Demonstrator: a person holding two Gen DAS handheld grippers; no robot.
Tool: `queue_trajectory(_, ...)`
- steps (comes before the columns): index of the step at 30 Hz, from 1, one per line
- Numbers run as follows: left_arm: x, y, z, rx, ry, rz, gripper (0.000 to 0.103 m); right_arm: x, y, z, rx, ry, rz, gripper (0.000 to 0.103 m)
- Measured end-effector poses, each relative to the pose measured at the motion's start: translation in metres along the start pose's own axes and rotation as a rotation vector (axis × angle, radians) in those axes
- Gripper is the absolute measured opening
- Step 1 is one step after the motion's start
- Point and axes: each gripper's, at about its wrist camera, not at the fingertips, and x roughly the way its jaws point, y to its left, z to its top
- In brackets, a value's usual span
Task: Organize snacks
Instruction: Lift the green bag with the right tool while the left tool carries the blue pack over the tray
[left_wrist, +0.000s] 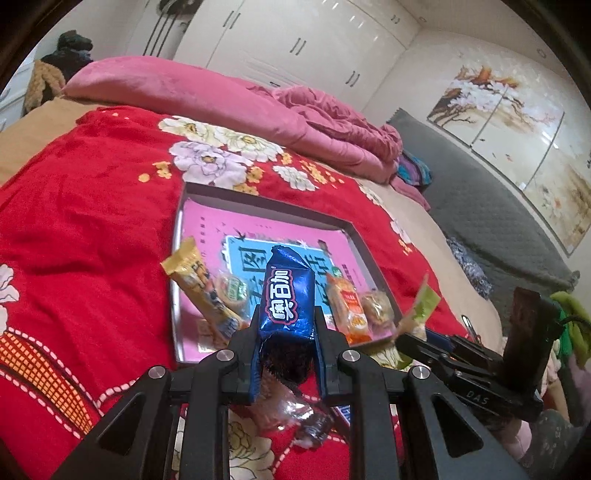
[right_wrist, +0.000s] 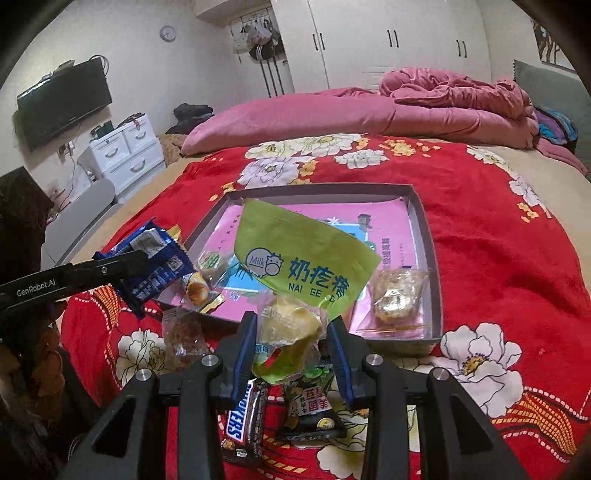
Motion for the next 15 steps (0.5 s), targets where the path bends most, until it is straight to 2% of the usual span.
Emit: queue_trajectory(15, 0.017, -0.001, 0.004, 0.001, 0.001, 0.0, 0.023, 0.003, -0.015, 0.007, 0.044, -0.015, -0.053, 0.038)
